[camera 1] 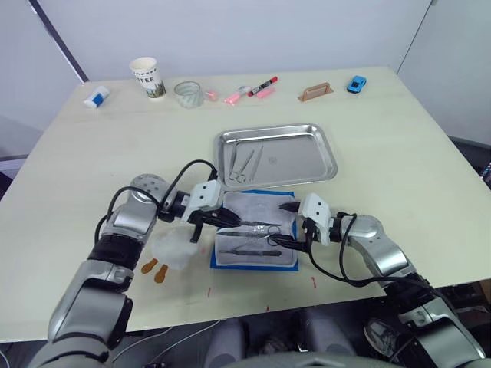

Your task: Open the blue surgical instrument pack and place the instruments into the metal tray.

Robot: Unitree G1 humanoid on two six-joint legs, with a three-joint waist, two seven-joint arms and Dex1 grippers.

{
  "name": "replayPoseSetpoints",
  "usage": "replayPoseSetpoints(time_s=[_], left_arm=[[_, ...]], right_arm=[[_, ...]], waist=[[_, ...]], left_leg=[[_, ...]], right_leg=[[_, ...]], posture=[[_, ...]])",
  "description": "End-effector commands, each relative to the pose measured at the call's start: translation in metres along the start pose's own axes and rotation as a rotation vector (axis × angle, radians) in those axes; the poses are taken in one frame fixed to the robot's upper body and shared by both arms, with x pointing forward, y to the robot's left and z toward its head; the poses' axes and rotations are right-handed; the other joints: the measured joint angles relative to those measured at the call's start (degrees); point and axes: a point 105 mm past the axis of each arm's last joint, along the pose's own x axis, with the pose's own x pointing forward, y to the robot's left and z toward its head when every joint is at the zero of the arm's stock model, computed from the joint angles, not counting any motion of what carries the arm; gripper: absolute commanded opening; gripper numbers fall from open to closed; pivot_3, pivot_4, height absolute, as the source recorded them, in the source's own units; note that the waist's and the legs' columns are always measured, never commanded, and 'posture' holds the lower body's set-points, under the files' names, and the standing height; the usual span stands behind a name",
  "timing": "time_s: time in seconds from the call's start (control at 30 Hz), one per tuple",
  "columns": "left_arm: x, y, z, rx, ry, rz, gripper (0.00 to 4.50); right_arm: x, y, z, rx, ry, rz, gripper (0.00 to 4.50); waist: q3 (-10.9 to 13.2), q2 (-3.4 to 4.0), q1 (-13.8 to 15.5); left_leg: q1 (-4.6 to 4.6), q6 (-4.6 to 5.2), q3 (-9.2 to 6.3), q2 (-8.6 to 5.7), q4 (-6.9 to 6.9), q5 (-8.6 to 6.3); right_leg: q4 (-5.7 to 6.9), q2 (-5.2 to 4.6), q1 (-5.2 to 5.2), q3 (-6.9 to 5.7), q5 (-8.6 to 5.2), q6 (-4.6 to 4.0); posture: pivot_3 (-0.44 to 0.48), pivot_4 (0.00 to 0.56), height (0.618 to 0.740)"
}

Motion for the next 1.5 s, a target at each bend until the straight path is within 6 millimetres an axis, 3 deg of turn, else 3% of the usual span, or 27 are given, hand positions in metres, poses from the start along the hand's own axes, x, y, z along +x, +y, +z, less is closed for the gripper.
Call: replayPoseSetpoints(time_s=[0.03,0.43,0.93,1.23,1.5], left_arm=[[-0.011,0.005,0.022,0.08,-0.037,0.024,0.06],[-0.019,0.006,0.03,0.092,-0.031,0.027,0.06],[-0.039,0.003,0.021,0.087,-0.002,0.06,0.06],[-0.062,-0.005,0.016,0.054,0.015,0.083,0.06],[-0.085,-0.023,0.009,-0.008,0.023,0.11,0.06]], right_arm=[[-0.006,0.021,-0.078,0.128,0.295,0.014,4.5],[-0.006,0.021,-0.077,0.126,0.293,0.016,4.5],[-0.004,0.021,-0.077,0.125,0.292,0.022,4.5],[-0.003,0.022,-0.077,0.126,0.29,0.026,4.5],[-0.004,0.023,-0.078,0.128,0.291,0.031,4.5]], waist=[[0.0,0.0,0.0],[0.1,0.0,0.0],[0.1,0.0,0.0],[0.1,0.0,0.0],[0.1,0.0,0.0]], left_leg=[[0.0,0.0,-0.01,0.0,0.0,0.0],[-0.02,0.0,0.0,0.01,0.0,0.0],[-0.03,0.0,0.01,0.02,0.01,0.0],[-0.03,0.0,0.06,0.08,0.0,0.0],[-0.05,0.0,0.09,0.18,0.0,0.0]], right_leg=[[0.0,0.0,0.0,0.0,0.0,0.0],[0.01,0.01,-0.05,0.0,0.0,0.0],[0.03,0.01,-0.08,0.0,0.0,-0.01],[0.04,0.05,-0.12,0.03,0.0,-0.03],[0.05,0.08,-0.17,0.02,0.0,-0.07]], posture=[[0.0,0.15,0.74],[0.0,0.15,0.74],[0.0,0.15,0.74],[0.0,0.15,0.74],[0.0,0.15,0.74]])
